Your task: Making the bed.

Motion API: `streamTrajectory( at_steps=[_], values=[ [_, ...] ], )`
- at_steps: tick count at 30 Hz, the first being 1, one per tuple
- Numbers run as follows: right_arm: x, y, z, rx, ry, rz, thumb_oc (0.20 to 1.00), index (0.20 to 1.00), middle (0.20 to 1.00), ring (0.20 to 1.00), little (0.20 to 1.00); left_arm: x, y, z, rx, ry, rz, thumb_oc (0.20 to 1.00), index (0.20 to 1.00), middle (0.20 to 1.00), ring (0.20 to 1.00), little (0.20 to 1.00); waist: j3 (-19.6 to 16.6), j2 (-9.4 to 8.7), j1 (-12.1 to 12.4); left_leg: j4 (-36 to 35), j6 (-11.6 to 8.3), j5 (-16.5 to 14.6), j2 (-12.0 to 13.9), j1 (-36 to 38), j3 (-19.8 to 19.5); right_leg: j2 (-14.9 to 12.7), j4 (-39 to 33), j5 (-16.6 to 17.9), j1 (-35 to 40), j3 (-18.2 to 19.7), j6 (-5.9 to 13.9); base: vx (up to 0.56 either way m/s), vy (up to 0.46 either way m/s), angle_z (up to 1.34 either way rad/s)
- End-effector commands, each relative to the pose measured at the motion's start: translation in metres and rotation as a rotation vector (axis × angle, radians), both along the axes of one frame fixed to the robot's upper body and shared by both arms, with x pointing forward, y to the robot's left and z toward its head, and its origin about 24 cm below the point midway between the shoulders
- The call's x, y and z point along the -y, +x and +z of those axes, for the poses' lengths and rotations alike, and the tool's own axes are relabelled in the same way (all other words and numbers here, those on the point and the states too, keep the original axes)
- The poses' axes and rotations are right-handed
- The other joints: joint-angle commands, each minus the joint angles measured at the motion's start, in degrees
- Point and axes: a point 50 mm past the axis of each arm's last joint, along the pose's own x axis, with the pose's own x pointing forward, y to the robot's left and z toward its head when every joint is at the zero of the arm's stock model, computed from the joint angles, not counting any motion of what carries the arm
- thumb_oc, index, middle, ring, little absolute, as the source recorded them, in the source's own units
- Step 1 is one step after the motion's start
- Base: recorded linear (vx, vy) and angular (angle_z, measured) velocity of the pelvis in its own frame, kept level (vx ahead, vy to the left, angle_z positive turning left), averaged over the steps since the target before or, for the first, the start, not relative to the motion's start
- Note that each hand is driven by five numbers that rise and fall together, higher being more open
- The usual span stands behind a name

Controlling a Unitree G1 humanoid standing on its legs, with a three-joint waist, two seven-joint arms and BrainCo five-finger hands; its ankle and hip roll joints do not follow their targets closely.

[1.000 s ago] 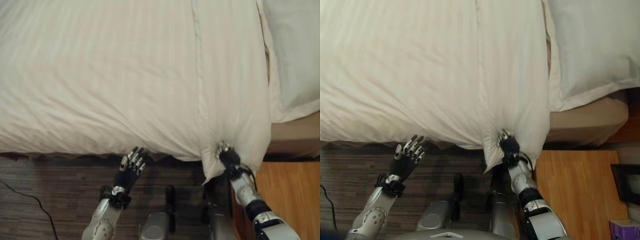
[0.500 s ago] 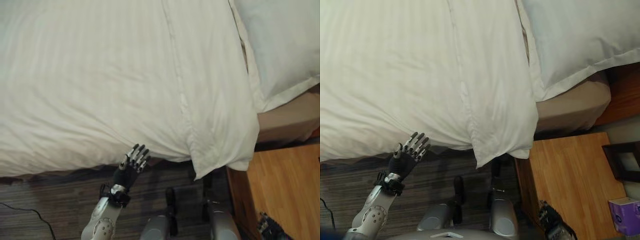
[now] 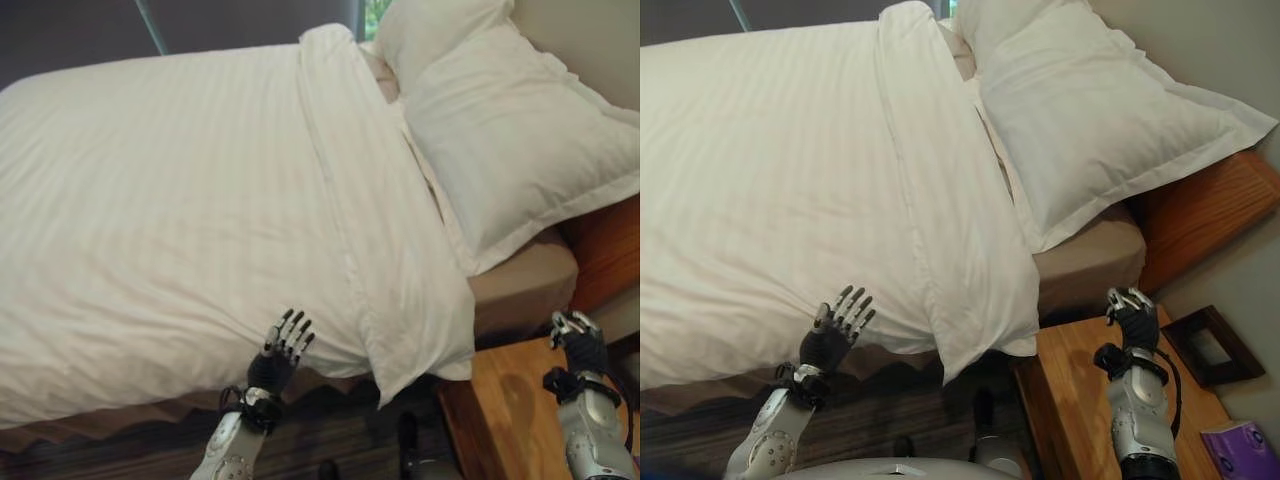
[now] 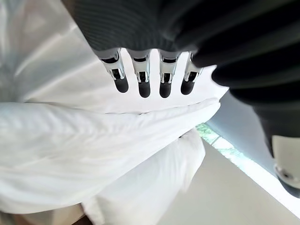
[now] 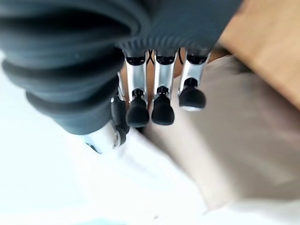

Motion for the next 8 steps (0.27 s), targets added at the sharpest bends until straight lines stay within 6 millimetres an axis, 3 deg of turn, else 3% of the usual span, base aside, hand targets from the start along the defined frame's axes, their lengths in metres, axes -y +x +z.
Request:
streamTrajectory(
  at_steps=[1,4,8],
  values=[
    [-0.020,0.009,0.011,0.085,0.028,0.147,1.000,1.000,1.000,1.000,1.000,-0.007,0.011,0.009,0.065,0.108,0.000,1.000,1.000,1.000,1.000,1.000,1.1,1.12,0.0,0.3,-0.80,2.9,0.4,-2.0,-5.6,-0.3,1.0,-8.3,8.4,-1.1,2.62,-0.01,-0.026,0.04],
    [-0.057,-0.004,-0.001,0.015,0.083,0.414,1.000,1.000,1.000,1.000,1.000,-0.013,-0.002,0.000,0.021,0.167,-0.008,1.000,1.000,1.000,1.000,1.000,0.5,1.12,0.4,0.3,-0.69,2.9,0.2,-0.6,-6.3,-0.4,1.0,-8.7,10.4,-1.7,2.20,-0.01,-0.036,0.04],
    [-0.073,-0.013,-0.007,-0.021,0.099,0.521,1.000,1.000,1.000,1.000,1.000,-0.015,-0.011,-0.009,-0.021,0.136,0.026,1.000,1.000,1.000,1.000,1.000,-0.1,1.03,0.9,0.3,-0.59,2.8,0.1,0.5,-6.8,-0.4,1.0,-9.1,11.8,-2.5,2.15,0.02,-0.024,0.22]
  ],
)
